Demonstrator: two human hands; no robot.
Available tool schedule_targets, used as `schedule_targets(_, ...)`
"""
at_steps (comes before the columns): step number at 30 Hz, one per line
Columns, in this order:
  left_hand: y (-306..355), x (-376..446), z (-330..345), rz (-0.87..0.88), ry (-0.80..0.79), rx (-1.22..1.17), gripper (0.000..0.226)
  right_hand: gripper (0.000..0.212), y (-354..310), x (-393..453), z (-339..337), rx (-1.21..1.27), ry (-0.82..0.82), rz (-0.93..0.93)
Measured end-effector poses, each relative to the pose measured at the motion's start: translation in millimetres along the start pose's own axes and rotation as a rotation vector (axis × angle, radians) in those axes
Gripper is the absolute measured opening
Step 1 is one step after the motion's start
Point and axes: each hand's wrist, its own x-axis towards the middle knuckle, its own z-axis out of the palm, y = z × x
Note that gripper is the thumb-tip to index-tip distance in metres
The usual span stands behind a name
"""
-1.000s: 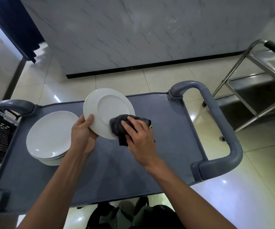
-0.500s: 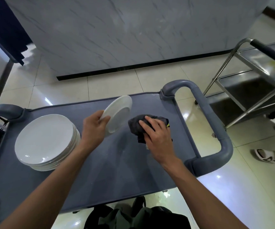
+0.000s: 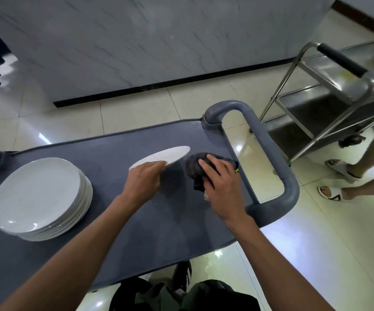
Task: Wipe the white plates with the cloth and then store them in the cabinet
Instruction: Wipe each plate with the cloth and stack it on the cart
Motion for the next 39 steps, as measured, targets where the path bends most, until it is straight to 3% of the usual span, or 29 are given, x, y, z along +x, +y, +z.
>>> schedule_targets(8,11,-6,27,0.121,-0.131,-0.008,0.040,0.044,11,-5,-5,-0.042,0.029,0.027)
schedule_targets(19,8,-24,47,0.100,-0.233,0.098,0.052,0.042,9,-8,4,-0.051,-0.056,0.033)
schedule_targets(27,1,-27,59,0.046,-0.337,0.119,0.043,0.043,6,-7,14,-0.057,-0.114,0.031)
schedule_targets(33,-5,-28,65,0.012,-0.463,0.166,0.050,0.044,4,-5,19,-0.059,-0.128,0.026)
schedule_targets(39,-9,-29,59,0.004,-0.486,0.126,0.050,0.043,-1,-3,25,-0.049,-0.133,0.032)
